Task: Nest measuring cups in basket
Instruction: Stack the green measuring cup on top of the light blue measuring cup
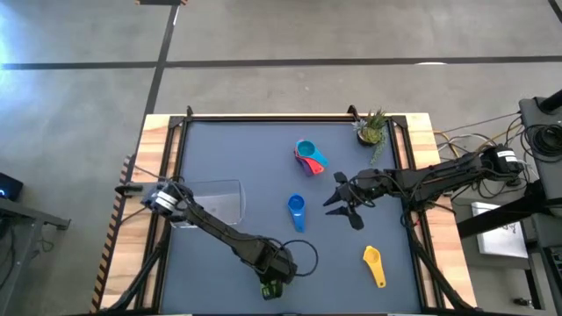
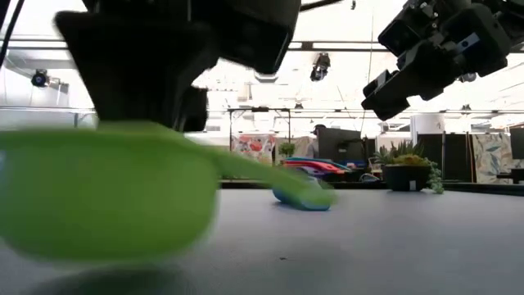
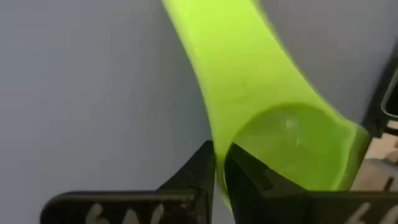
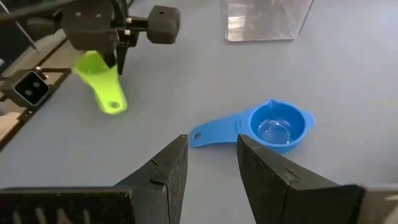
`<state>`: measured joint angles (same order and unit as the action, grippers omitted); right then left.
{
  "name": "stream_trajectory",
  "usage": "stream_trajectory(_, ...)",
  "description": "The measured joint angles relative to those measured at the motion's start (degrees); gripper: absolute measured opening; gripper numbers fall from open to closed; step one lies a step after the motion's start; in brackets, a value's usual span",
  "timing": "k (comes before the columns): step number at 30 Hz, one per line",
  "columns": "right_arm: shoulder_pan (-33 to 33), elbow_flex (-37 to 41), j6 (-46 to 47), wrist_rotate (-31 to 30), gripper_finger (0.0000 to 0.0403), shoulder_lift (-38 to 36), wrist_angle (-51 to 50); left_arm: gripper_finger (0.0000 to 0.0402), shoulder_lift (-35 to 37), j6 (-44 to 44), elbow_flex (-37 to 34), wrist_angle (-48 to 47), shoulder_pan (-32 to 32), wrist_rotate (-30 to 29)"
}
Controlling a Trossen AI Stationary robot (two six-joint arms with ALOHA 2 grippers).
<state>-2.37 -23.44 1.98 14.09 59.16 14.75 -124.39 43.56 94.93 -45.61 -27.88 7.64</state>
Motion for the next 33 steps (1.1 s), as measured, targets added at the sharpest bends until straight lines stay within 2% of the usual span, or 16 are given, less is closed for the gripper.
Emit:
stream_trajectory(9,-0.72,0.00,0.97,3.63,0.0128,-0.01,5.50,0.0002,6.14,-8.72,0.05,-10.17,4.01,-9.00)
stream_trajectory(12,-0.79,0.00,-2.37,4.10,0.0128,-0.01,5.72,0.0002,8.25,-11.53,0.05,-11.06,5.88,-11.33)
stream_trajectory(17,-0.74,0.00,-1.98,-0.58,0.0128,0.00,5.43,0.0001,10.97,-18.39,0.05,-11.10,9.45,-13.37)
stream_trajectory(27,-0.61,0.00,-6.17,-1.10,0.0128,0.31,2.23,0.0001,12.95,-32.47,0.07,-10.97,18.59,-14.66)
stream_trajectory(33,-0.62,0.00,-3.79,-8.61,0.0127,0.31,-4.00,0.0000,12.95,-37.55,0.07,-10.22,22.36,-14.66)
